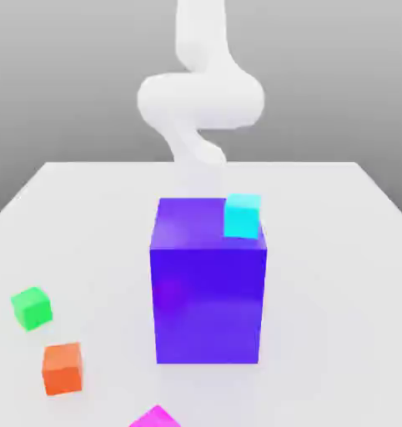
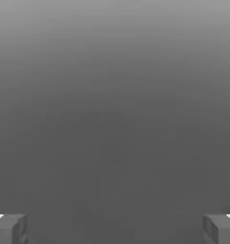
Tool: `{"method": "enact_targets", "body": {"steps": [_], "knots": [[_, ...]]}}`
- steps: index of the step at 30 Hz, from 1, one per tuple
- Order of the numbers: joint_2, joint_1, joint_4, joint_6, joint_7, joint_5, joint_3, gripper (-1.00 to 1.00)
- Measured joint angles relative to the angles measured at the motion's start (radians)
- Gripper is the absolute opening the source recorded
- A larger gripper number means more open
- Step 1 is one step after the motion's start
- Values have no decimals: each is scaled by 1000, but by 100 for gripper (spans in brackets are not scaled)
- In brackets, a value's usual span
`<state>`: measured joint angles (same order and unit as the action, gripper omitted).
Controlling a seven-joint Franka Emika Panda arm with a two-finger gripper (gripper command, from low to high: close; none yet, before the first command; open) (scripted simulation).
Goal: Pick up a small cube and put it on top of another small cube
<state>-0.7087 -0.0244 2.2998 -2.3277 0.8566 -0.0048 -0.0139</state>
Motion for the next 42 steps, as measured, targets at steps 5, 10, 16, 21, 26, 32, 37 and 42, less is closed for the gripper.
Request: {"method": "enact_targets", "body": {"steps": [5, 10, 16, 21, 26, 32, 37, 42], "knots": [[187, -50, 0, -57, 118, -12, -30, 0], [369, -93, -1, -113, 237, -30, -55, 0], [586, -121, -1, -178, 383, -58, -62, 0], [767, -142, -2, -233, 497, -69, -59, 0], [947, -138, -2, -289, 595, -56, -43, 0], [1163, -133, -23, -404, 653, -41, -28, 0], [1222, -129, -36, -450, 658, -46, -23, -100], [1197, -131, -30, -431, 657, -43, -26, -100]]}}
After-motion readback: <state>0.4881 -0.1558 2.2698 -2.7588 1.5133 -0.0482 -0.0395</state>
